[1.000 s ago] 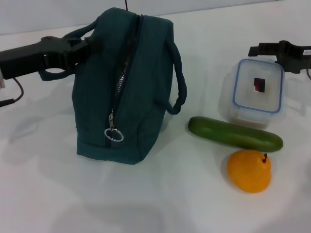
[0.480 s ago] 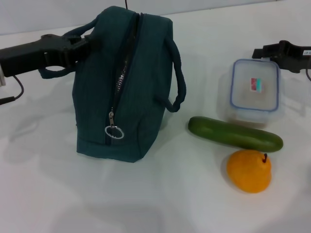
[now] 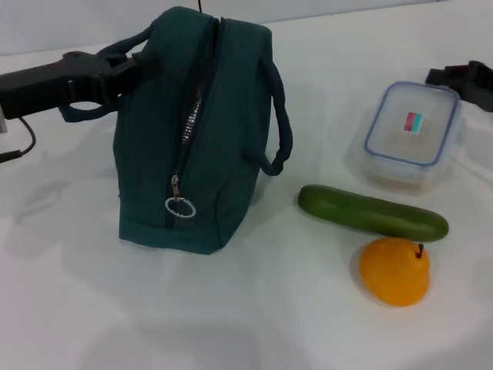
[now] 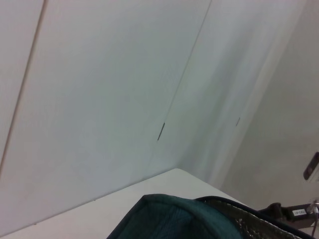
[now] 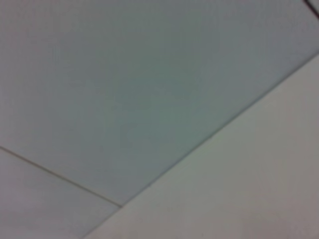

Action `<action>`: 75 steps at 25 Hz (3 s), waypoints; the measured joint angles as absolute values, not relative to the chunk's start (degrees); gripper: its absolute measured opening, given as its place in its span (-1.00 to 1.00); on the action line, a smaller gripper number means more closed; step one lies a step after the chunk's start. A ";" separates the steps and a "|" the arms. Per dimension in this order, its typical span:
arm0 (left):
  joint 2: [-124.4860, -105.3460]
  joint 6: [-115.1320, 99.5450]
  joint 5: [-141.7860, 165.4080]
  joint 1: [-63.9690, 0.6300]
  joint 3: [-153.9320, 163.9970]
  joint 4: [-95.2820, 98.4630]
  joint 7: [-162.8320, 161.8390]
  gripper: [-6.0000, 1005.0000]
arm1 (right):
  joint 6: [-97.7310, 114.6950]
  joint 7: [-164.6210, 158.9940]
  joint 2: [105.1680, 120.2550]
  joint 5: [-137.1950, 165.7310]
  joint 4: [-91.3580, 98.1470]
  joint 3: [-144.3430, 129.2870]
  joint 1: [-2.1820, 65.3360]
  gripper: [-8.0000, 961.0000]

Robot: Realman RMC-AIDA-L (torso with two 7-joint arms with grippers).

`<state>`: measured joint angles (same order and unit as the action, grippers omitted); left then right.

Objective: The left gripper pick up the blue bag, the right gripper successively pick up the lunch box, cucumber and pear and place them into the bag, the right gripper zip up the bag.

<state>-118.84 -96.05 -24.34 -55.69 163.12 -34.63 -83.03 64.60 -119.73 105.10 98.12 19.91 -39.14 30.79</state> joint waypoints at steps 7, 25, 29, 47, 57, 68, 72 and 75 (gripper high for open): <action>-118.82 -96.06 -24.90 -56.05 163.12 -34.63 -82.66 -0.88 | 65.25 -112.42 106.15 89.14 20.04 -38.63 26.54 -0.63; -119.54 -95.97 -26.01 -55.74 163.12 -33.67 -77.72 -0.88 | 71.20 -103.79 112.45 79.38 19.20 -31.24 16.11 -0.78; -119.54 -96.03 -26.22 -55.61 163.12 -32.66 -77.15 -0.88 | 74.32 -100.63 113.45 79.36 18.99 -28.94 14.55 -0.79; -119.53 -96.06 -26.34 -55.56 163.12 -32.43 -76.82 -0.88 | 71.17 -100.49 112.46 79.84 14.81 -29.69 16.26 -0.57; -119.53 -96.06 -26.39 -55.34 163.12 -32.43 -76.81 -0.88 | 67.94 -103.31 110.00 79.93 10.68 -29.92 18.80 -0.21; -119.53 -98.14 -26.59 -54.62 163.12 -32.43 -76.12 -0.88 | 67.48 -104.65 109.50 80.08 10.37 -32.29 21.05 -0.22; -119.53 -98.43 -26.75 -54.22 163.12 -32.43 -75.92 -0.88 | 66.88 -105.46 109.40 80.07 10.41 -33.70 21.61 -0.22; -119.53 -98.44 -26.77 -53.94 163.12 -32.44 -75.53 -0.88 | 66.86 -105.45 109.56 80.07 10.63 -33.78 21.76 -0.22</action>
<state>-119.53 -98.44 -26.77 -53.94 163.12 -32.44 -75.53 66.86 -105.45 109.56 80.07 10.63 -33.78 21.76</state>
